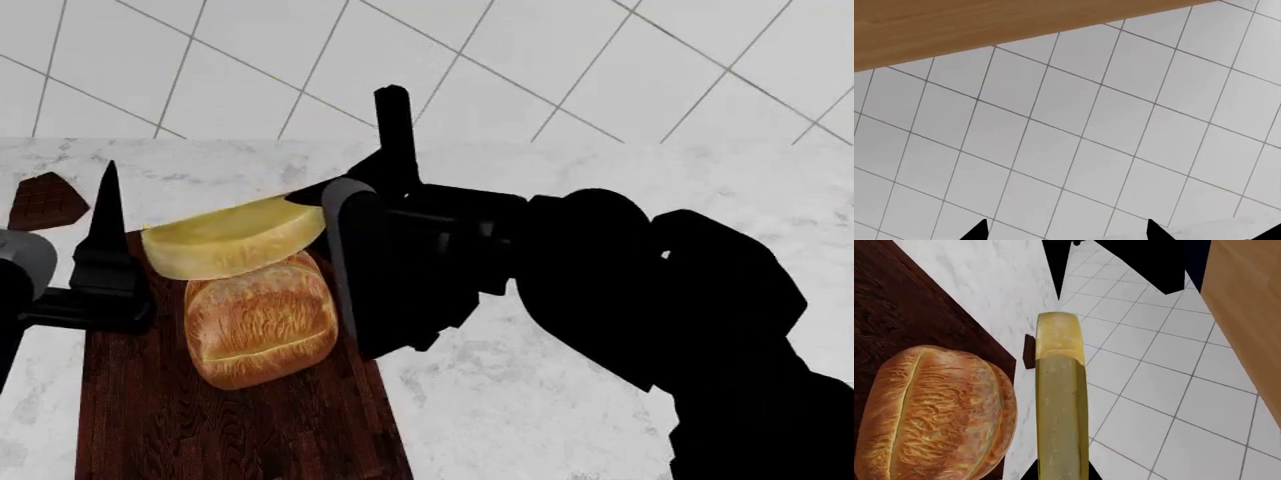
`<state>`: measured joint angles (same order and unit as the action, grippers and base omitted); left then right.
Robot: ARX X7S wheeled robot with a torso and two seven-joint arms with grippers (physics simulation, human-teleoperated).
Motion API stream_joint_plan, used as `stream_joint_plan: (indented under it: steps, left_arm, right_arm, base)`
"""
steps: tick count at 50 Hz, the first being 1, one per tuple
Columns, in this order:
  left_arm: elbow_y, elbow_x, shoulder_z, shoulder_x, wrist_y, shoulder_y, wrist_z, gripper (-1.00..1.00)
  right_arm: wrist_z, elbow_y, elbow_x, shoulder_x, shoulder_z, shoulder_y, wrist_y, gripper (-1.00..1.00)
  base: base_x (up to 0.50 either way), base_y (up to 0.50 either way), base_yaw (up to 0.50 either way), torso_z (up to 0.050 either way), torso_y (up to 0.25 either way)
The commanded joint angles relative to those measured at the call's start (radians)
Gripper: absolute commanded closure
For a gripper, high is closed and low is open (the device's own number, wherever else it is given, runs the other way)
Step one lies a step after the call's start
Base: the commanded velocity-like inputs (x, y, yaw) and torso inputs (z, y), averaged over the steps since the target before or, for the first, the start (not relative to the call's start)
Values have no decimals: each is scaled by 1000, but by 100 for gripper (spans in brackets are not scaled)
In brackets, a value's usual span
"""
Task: Pick up the wedge of cheese and place it on the slice of bread to prepare a simple cheese on bread dish.
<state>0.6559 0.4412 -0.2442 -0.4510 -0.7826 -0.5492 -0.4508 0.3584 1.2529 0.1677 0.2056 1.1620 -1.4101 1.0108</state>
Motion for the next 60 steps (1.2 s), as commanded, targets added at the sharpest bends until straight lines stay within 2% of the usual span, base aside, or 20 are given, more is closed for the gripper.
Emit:
stream_joint_plan:
  steps: [1,20,43,44,45,46,47,48,60]
  left_arm:
    - [-4,0,-2,-2,8,3,0,-100]
    - [-4,-1,-12,-9,5,-2,-1,-100]
    - [1,6,-9,-8,2,-2,1,-100]
    - [34,-556,195,353,-47,62,528,-100]
    - [42,-563,182,352,-93,59,528,-100]
    - [41,-560,184,352,-95,58,528,-100]
    - [39,-561,183,351,-96,58,525,-100]
    - [38,-563,181,349,-103,56,523,-100]
    - [40,-554,172,340,-107,59,509,-100]
  right_arm:
    - [-29,55,-77,-19,83,2,32,100]
    - [-63,54,-141,-18,182,2,35,100]
    - [-63,54,-145,-17,184,1,35,100]
    - [-32,-466,346,169,-378,349,-500,100]
    - [107,-316,208,19,-331,199,-350,100]
    - [69,-166,184,-34,-268,50,-200,100]
    - [57,-16,178,-34,-239,44,-50,100]
    - [40,55,159,-30,-219,43,10,100]
    - [-91,55,47,-19,-1,8,-74,100]
  base:
    - [0,0,0,0,0]
    - [0,0,0,0,1]
    - [0,0,0,0,0]
    - [0,0,0,0,0]
    - [0,0,0,0,0]
    - [0,0,0,0,0]
    - [0,0,0,0,0]
    - [0,0,0,0,0]
    - [0,0,0,0,0]
